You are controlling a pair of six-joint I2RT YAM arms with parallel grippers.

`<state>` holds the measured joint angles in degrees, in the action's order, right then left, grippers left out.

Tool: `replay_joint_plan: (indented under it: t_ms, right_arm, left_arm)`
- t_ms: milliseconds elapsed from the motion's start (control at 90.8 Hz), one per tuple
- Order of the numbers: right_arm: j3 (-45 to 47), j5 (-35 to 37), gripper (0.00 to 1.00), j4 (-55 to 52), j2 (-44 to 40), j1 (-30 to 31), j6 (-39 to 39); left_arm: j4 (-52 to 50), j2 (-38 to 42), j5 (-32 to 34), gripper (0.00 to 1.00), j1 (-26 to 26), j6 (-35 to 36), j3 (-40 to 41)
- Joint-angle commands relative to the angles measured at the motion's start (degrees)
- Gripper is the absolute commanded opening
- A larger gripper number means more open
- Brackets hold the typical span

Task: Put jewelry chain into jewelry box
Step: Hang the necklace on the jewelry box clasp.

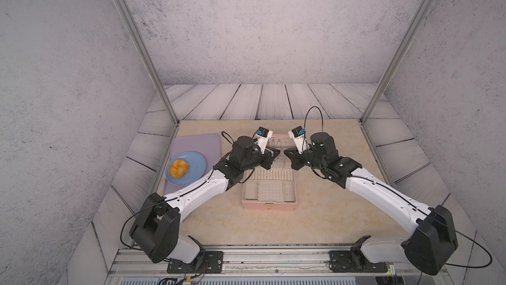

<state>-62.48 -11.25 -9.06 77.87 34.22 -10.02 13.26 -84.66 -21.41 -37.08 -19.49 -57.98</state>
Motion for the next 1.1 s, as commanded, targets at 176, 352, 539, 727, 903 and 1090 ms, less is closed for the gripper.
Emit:
replay_joint_plan:
  t_ms: [176, 352, 539, 727, 903, 1090]
  right_arm:
    - [-3.26, 7.55, 0.00, 0.40, 4.96, -0.56, -2.62]
    - [-4.24, 9.14, 0.00, 1.35, 6.82, -0.86, -3.31]
    - [-5.00, 11.29, 0.00, 1.64, 7.82, -1.37, -4.30]
    - [-4.57, 12.27, 0.00, 2.38, 7.83, -2.19, -5.56]
    - [-4.50, 12.32, 0.01, 2.85, 8.10, -2.48, -6.40]
    - [-4.84, 11.47, 0.01, 2.91, 9.02, -2.91, -7.14]
  left_arm:
    - [-3.03, -7.03, 1.45, 0.00, 1.21, 0.29, -6.61]
    - [-5.11, -10.06, 4.41, 0.00, 1.31, 0.34, -10.31]
    - [-4.24, -11.75, 4.19, 0.00, 1.33, -0.07, -12.43]
    - [-3.18, -14.19, 2.70, 0.00, 1.31, -1.17, -14.12]
    - [-2.18, -15.05, 2.98, 0.00, 1.31, -2.41, -15.26]
    - [-2.57, -15.40, 3.83, 0.00, 1.31, -2.99, -15.33]
